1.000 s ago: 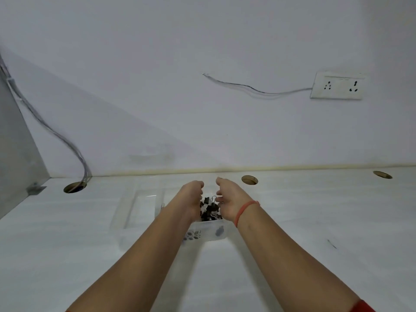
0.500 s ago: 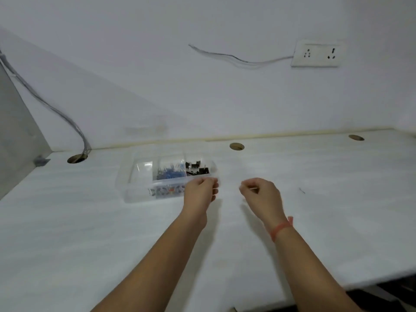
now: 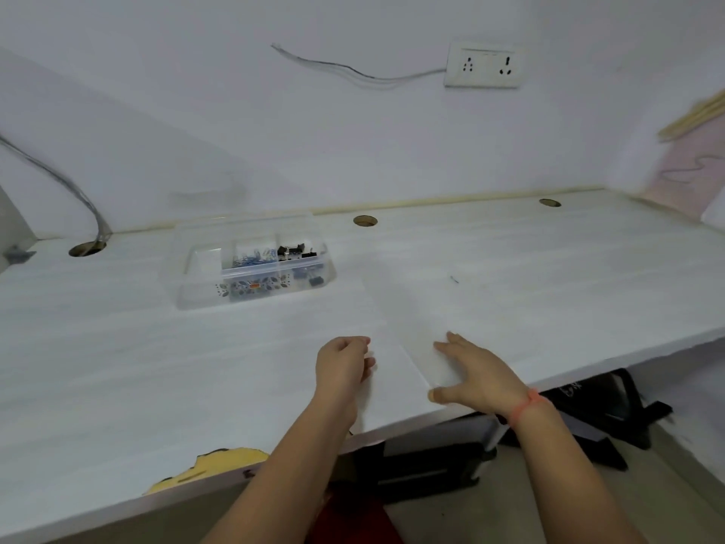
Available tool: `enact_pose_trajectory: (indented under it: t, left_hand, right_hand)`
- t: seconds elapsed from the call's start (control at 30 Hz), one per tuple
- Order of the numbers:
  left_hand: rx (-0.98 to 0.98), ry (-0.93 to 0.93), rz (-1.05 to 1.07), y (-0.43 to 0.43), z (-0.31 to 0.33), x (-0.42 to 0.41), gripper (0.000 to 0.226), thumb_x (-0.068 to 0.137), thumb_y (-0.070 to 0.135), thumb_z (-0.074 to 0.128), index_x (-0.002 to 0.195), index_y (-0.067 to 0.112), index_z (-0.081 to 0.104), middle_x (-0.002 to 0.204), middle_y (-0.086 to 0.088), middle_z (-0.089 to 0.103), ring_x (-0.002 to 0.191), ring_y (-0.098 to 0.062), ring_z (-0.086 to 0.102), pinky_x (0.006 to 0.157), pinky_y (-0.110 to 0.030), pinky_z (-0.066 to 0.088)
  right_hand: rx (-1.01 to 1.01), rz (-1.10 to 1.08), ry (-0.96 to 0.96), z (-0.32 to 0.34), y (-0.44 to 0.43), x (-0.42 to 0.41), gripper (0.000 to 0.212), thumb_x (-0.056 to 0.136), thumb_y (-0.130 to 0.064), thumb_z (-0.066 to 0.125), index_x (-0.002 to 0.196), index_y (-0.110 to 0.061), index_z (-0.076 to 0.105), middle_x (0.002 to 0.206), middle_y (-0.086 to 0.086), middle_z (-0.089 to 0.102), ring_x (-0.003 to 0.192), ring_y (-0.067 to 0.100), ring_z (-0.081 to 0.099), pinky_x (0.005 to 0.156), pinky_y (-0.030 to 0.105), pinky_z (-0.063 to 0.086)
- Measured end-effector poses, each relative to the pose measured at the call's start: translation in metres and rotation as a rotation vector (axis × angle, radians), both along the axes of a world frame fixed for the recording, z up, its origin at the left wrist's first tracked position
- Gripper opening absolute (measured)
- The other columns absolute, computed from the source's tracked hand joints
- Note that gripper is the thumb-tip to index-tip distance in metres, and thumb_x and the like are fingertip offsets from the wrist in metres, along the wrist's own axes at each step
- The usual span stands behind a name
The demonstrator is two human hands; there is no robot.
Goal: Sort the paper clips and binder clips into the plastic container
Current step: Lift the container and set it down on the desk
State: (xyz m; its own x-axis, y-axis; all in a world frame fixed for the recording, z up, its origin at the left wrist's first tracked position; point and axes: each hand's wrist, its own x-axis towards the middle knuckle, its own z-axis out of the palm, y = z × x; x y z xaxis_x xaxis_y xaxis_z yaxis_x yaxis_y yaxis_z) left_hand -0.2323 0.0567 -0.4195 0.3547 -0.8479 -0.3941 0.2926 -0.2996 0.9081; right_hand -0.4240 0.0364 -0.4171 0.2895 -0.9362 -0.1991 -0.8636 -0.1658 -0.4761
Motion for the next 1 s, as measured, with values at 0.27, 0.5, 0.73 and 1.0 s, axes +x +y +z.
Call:
enact_pose_trajectory:
  t: [0.27,0.5,0.73,1.0]
  left_hand:
    - [-0.034,-0.049,0.064,0.018,0.000,0.002,0.017,0.093,0.012,0.049,0.100,0.007,0.064,0.089,-0.001,0.062,0.079,-0.019,0.062,0.075,-0.027,0.053]
    - [-0.091,-0.103,0.082,0.021,0.011,0.006,0.022,0.094,0.011,0.047,0.111,0.007,0.060,0.095,0.001,0.060,0.093,-0.021,0.060,0.078,-0.030,0.050]
    - [-0.149,-0.277,0.052,0.021,0.022,0.041,0.075,0.086,0.037,0.062,0.148,0.020,0.022,0.152,-0.003,0.030,0.138,-0.025,0.033,0.105,-0.040,0.032]
    - [-0.133,-0.349,0.179,0.048,0.009,0.120,0.039,0.080,0.024,0.071,0.111,0.004,0.059,0.097,-0.015,0.062,0.076,-0.021,0.057,0.063,-0.030,0.044]
  right_hand:
    - [-0.381,0.145,0.371,-0.001,0.027,0.012,0.052,0.096,-0.046,0.034,0.143,-0.025,0.035,0.151,0.002,0.036,0.138,0.017,0.035,0.100,0.035,0.043]
    - [-1.079,-0.207,-0.186,0.028,0.029,0.036,0.043,0.098,-0.032,0.037,0.103,-0.007,0.071,0.089,0.005,0.076,0.077,0.018,0.072,0.062,0.023,0.055]
    - [-0.957,-0.328,-0.899,0.118,0.035,0.044,0.033,0.099,-0.025,0.034,0.091,-0.010,0.062,0.080,0.002,0.071,0.067,0.013,0.070,0.062,0.032,0.056]
    - [0.143,-0.376,-1.388,0.081,-0.028,0.053,0.028,0.096,-0.036,0.047,0.097,-0.011,0.059,0.091,0.015,0.072,0.075,0.026,0.072,0.070,0.037,0.058]
